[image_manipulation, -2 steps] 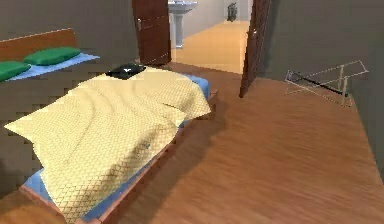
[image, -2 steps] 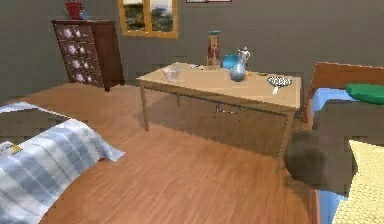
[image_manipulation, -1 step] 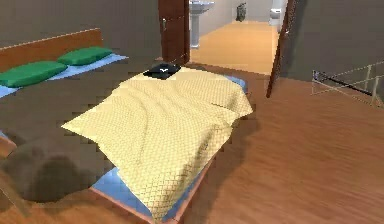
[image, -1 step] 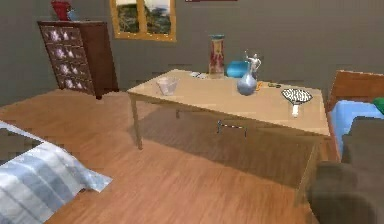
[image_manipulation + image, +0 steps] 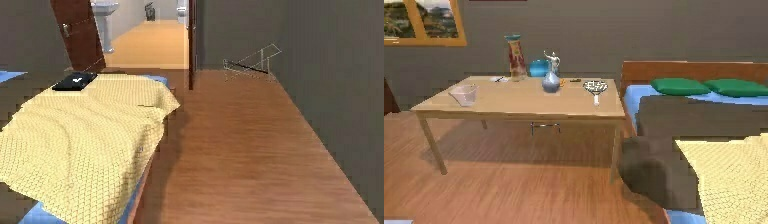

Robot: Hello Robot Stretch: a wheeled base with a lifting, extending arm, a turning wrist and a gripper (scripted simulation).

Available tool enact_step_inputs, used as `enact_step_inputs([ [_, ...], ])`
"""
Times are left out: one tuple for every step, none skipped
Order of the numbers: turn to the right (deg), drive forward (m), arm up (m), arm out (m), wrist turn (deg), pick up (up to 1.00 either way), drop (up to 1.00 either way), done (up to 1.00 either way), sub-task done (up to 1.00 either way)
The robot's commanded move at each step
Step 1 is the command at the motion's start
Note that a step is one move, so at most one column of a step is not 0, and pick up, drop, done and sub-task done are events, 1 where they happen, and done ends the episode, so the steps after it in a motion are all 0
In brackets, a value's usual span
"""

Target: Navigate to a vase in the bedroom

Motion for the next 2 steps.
enact_step_inputs([
  [3.0,0.00,0.00,0.00,0.0,0.00,0.00,0.00,0.00],
  [0.0,0.95,0.00,0.00,0.0,0.00,0.00,0.00,0.00],
])
